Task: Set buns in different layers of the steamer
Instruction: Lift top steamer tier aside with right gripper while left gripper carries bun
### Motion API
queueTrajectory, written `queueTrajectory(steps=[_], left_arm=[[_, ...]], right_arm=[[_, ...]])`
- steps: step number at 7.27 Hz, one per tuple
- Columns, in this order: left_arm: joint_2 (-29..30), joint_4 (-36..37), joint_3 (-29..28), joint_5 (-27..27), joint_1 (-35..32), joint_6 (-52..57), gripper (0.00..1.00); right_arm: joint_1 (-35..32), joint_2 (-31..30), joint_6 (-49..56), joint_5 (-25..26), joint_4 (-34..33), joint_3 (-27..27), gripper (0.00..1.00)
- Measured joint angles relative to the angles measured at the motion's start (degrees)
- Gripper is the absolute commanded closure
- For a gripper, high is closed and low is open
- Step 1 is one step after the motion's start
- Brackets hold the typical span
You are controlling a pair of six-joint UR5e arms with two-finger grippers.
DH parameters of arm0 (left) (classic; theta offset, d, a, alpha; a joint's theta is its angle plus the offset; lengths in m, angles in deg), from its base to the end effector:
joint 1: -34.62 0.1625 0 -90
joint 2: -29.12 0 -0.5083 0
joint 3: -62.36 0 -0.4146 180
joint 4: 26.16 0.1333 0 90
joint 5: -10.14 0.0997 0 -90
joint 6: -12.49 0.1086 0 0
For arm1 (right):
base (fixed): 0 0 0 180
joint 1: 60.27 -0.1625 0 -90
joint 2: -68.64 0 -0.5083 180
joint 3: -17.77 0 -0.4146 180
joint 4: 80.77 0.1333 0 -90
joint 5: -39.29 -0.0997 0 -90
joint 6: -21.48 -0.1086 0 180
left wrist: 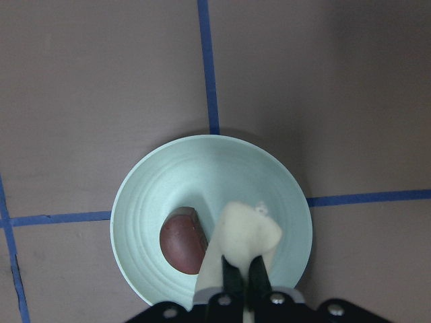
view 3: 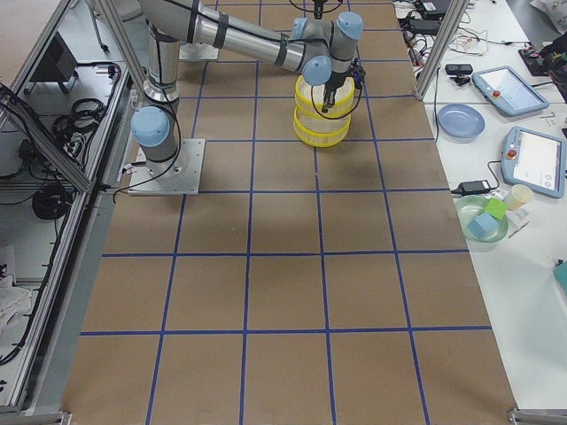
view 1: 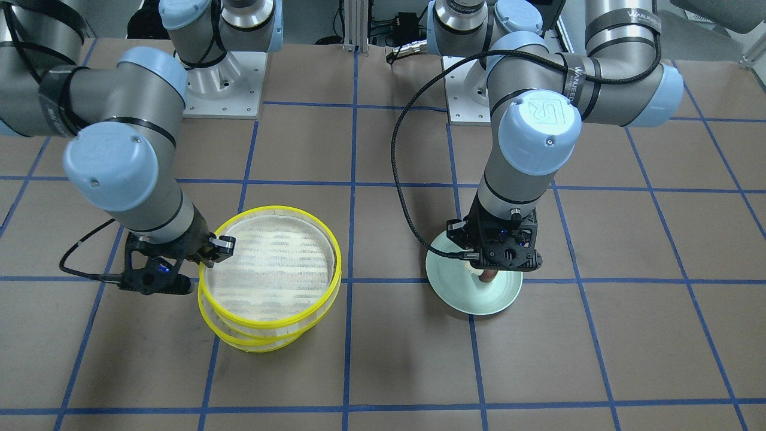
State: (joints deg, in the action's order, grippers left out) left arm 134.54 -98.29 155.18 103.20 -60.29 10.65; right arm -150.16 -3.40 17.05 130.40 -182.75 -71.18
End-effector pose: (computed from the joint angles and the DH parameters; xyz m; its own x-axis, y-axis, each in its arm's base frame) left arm -0.1808 -0.6147 0.4136 -0.9971 0.0538 -0.0536 0.0536 0.9986 0.0047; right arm 0.1300 -0.6437 0.4087 -0.9967 0.0772 0.0259 0.0791 0.9933 0.0842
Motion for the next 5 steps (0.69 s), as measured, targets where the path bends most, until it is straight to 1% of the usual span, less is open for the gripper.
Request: queueTrajectory(steps=[1, 3, 5], left_arm=[[-0.1, -0.1, -0.4, -0.4, -1.4, -2.4, 0.84], [0.7, 0.0, -1.9, -1.2, -6.0, -10.7, 0.85], [2.4, 2.1, -2.7, -5.0, -11.3, -22.0, 0.85]], right_arm=[[2.3, -1.9, 1.4, -0.1, 2.7, 1.2, 1.00], [6.2, -5.9, 4.9, 0.1, 8.7, 3.2, 1.00], [11.0, -7.6, 11.0, 0.7, 12.0, 4.0, 1.00]])
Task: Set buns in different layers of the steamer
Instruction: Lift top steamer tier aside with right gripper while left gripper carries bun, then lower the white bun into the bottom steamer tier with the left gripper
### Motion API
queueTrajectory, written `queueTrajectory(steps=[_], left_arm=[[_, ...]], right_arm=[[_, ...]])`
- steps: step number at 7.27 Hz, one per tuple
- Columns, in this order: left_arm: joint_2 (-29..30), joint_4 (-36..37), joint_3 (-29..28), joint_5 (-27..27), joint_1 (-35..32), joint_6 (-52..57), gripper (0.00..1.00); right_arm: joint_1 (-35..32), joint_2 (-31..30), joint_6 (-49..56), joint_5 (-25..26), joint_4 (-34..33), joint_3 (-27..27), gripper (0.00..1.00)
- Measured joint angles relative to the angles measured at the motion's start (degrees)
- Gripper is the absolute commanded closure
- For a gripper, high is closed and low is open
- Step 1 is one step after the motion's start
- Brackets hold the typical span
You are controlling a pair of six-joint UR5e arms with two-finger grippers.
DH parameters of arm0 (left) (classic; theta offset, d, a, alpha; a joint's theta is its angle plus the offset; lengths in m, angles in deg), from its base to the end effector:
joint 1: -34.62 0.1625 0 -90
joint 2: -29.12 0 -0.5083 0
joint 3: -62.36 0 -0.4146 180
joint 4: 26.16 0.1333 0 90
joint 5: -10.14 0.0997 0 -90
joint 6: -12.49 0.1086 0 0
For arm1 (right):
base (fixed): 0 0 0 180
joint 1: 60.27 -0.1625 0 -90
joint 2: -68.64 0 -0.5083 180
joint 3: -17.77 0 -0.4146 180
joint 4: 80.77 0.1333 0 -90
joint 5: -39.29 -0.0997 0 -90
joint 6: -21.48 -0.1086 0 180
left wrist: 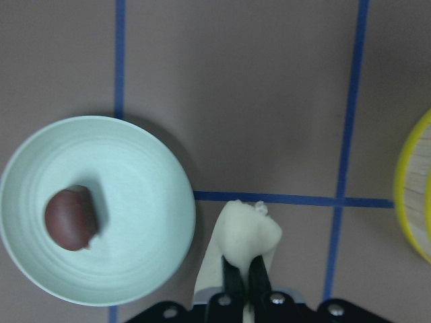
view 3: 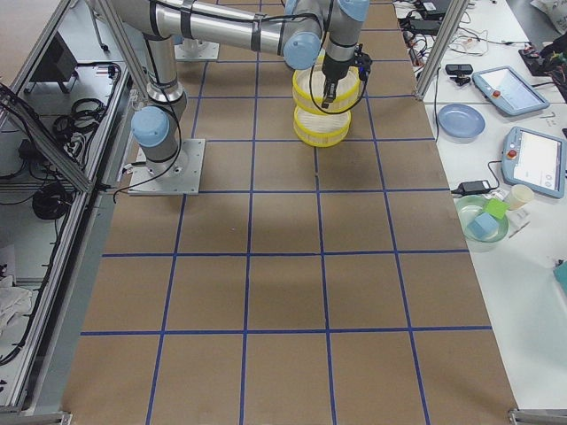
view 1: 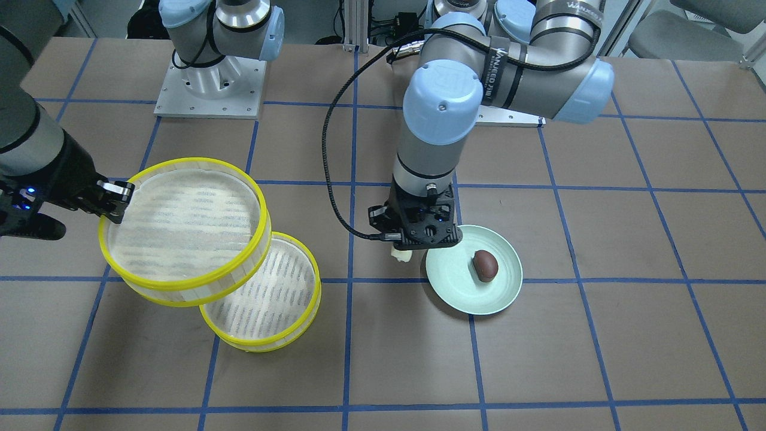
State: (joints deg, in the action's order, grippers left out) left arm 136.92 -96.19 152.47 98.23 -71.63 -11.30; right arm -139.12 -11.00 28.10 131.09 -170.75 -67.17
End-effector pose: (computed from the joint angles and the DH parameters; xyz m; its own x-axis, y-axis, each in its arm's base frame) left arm -0.3143 -0.5890 0.4141 -0.9905 -0.1301 0.0450 -0.1310 0.9912 -0.0195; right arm 0.0127 -0.6074 0.5069 -0.9969 0.0765 0.0204 0.0781 0.9923 0.0957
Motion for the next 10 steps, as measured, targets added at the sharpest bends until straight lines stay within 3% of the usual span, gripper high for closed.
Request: queueTrajectory(steps=[3, 6, 9, 10], left_arm=[[5.5, 7.3, -1.2, -4.9, -7.5, -17.5, 0.84], [11.3, 12.7, -3.2, -10.7, -10.8, -31.5, 0.83], [14.8, 13.3, -6.1, -14.9, -11.3, -37.7, 0.48], [15.3, 13.4, -6.3, -15.1, -11.3, -37.8, 0.31]], right_arm=[[3.9, -0.3, 6.1, 0.2, 1.3, 0.1, 1.00], [4.2, -0.5, 7.2, 0.2, 1.6, -0.2, 1.00], [4.2, -0.6, 7.4, 0.3, 1.6, -0.4, 1.00], [4.2, -0.6, 7.4, 0.3, 1.6, -0.4, 1.00]])
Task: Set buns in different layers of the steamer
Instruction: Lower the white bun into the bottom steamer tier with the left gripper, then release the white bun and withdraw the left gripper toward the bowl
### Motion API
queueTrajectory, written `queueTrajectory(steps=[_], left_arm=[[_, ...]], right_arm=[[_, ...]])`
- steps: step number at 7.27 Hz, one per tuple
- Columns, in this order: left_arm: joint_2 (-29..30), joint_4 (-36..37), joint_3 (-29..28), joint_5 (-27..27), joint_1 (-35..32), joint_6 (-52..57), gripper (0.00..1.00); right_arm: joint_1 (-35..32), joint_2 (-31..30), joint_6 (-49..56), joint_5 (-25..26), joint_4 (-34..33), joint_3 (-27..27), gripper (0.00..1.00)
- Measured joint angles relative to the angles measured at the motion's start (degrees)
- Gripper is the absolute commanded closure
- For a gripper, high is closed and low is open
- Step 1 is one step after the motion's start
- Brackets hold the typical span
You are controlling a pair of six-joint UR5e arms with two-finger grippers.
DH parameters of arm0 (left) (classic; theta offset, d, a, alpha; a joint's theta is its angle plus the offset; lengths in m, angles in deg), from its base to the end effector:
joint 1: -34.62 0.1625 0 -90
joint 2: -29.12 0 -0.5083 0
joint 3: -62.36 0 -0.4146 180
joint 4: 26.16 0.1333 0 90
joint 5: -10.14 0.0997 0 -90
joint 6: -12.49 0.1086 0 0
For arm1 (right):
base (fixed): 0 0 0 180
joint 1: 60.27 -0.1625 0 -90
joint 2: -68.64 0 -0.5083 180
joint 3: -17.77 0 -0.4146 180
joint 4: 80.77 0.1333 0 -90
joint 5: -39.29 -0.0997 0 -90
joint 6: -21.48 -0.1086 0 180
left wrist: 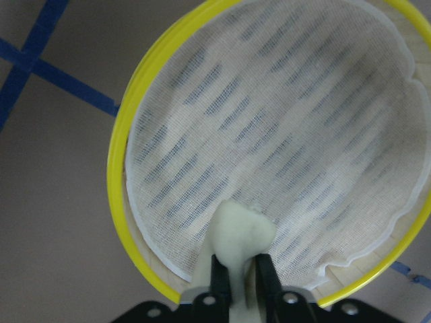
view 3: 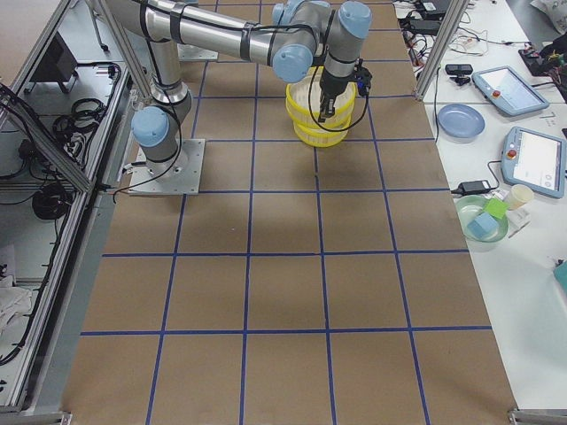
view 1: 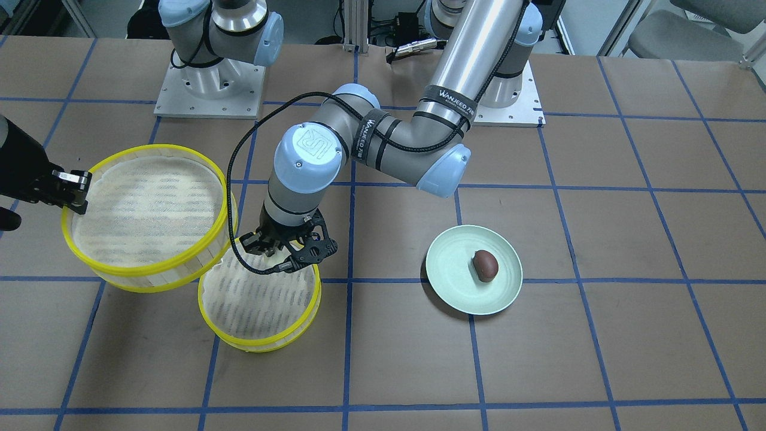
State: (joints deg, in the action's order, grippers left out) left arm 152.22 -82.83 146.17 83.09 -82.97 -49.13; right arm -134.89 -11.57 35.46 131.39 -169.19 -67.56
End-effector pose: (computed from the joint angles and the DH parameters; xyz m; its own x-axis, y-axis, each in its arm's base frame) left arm -0.4974 -0.5953 0.3086 -0.8005 -0.5506 0.2369 -0.5134 0.8338 0.2032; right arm -0.0307 -0.5991 0.5070 -0.9997 0.0219 0.0071 0.0226 0.9923 0.1220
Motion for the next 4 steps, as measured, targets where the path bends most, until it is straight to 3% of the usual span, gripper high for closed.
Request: queueTrajectory(steps=[1, 4], left_arm=[[0.2, 0.0, -0.1, 0.0, 0.0, 0.3, 0.19], [0.1, 0.1, -0.1, 0.1, 0.0, 0.8, 0.11]], right_arm=[[0.0, 0.0, 0.0, 0.0, 0.0, 0.0, 1.00], [0.1, 0.0, 0.1, 0.0, 0.0, 0.0, 1.00]])
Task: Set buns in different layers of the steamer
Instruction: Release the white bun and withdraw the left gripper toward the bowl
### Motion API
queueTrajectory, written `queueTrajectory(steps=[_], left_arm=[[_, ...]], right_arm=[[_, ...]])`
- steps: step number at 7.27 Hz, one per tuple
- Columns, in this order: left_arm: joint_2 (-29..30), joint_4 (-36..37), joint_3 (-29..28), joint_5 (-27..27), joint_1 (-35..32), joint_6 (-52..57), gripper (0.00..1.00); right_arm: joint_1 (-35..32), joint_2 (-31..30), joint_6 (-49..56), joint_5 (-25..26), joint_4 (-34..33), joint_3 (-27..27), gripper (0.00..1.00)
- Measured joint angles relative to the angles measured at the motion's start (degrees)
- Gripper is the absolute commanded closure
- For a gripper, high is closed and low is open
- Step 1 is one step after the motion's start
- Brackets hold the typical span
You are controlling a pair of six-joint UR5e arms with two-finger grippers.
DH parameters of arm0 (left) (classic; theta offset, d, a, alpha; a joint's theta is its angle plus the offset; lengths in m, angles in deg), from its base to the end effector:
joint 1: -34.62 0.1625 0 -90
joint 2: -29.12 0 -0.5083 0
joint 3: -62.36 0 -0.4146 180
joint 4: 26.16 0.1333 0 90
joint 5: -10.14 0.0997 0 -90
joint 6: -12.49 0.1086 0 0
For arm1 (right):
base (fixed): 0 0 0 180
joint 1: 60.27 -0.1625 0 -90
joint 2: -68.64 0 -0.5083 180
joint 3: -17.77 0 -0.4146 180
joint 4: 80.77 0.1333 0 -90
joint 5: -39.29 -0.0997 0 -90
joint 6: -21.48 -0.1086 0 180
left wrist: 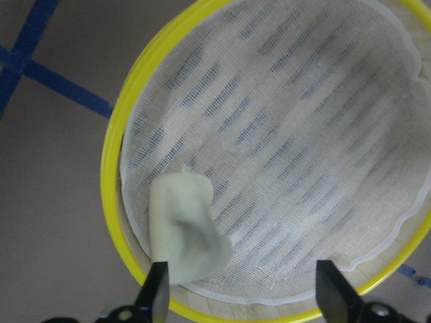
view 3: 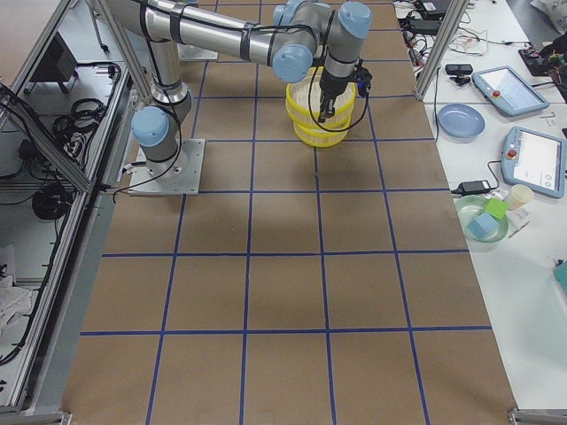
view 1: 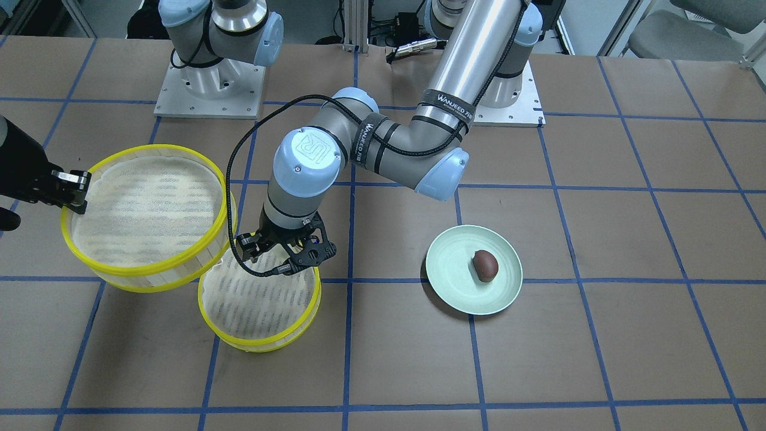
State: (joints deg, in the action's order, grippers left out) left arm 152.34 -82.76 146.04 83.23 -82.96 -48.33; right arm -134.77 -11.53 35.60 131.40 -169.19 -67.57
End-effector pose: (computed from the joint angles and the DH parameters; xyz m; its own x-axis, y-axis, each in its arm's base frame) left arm -0.4976 -0.5964 0.3082 -0.8077 -0.5387 0.2397 -0.5028 0.8416 0.1971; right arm -0.0320 -0.5992 0.5065 -0.9997 0.0215 0.0068 0.0222 0.9922 0.1229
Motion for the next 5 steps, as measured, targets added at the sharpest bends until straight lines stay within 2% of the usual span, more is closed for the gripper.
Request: queueTrajectory(steps=[2, 5], left_arm=[[-1.4, 0.0, 0.0, 0.3, 0.7, 2.5, 0.10], [-5.0, -1.2, 2.6, 0.6, 7.0, 13.7, 0.00]], right_arm=[[0.2, 0.0, 0.2, 0.1, 0.0, 0.0, 1.00], [0.5, 0.9, 0.0, 0.0, -0.5, -0.2, 1.00]])
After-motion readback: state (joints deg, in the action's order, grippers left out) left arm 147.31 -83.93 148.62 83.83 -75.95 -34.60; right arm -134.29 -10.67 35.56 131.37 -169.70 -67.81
